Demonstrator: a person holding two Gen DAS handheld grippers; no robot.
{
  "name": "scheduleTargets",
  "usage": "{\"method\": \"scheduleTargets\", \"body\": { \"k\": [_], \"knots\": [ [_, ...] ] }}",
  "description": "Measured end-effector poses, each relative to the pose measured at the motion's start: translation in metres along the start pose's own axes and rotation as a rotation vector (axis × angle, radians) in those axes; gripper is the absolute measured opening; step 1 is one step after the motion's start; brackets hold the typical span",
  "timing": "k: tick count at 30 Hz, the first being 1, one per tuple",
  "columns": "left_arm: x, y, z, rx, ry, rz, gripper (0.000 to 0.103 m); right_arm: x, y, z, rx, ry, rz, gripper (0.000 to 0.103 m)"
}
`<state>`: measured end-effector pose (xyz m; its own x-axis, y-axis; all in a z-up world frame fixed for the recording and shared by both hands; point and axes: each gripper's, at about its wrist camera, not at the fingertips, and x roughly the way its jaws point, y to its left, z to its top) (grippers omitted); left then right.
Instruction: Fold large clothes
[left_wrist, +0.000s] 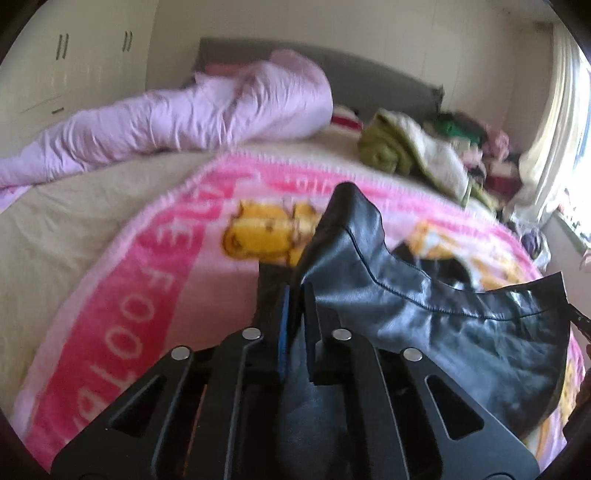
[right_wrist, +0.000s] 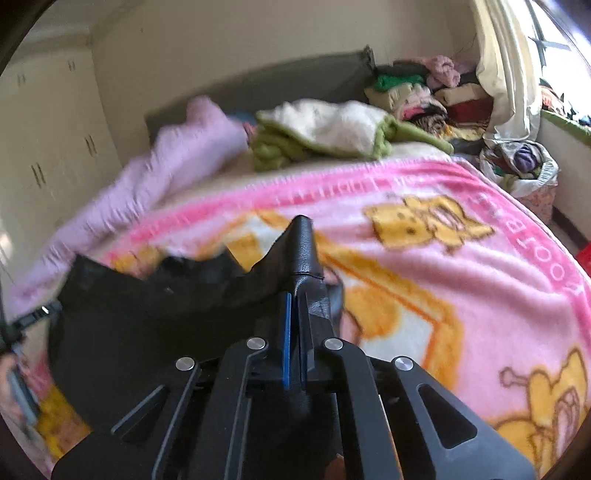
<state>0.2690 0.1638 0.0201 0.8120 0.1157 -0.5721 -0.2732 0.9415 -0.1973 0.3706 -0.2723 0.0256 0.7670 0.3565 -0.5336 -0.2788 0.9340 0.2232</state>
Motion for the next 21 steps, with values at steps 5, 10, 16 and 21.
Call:
{"method": "scheduleTargets", "body": {
  "k": [5, 10, 16, 21],
  "knots": [
    [-0.001, 0.001, 0.022, -0.046, -0.055, 0.011, 0.000, -0.011, 0.009, 0.032, -0.005, -0.084, 0.002, 0.002],
    [0.031, 0.003, 0.021, -0.057, -0.001, 0.031, 0.000, 0.027, 0.004, 0.039, 0.009, -0.035, -0.064, 0.002],
    [0.054, 0.019, 0.008, -0.072, 0.073, 0.070, 0.000, 0.065, -0.005, 0.015, 0.036, 0.057, -0.131, 0.002],
    [0.044, 0.018, 0.012, -0.083, 0.074, -0.021, 0.000, 0.086, -0.003, -0.004, -0.009, 0.119, -0.202, 0.003]
  ]
}}
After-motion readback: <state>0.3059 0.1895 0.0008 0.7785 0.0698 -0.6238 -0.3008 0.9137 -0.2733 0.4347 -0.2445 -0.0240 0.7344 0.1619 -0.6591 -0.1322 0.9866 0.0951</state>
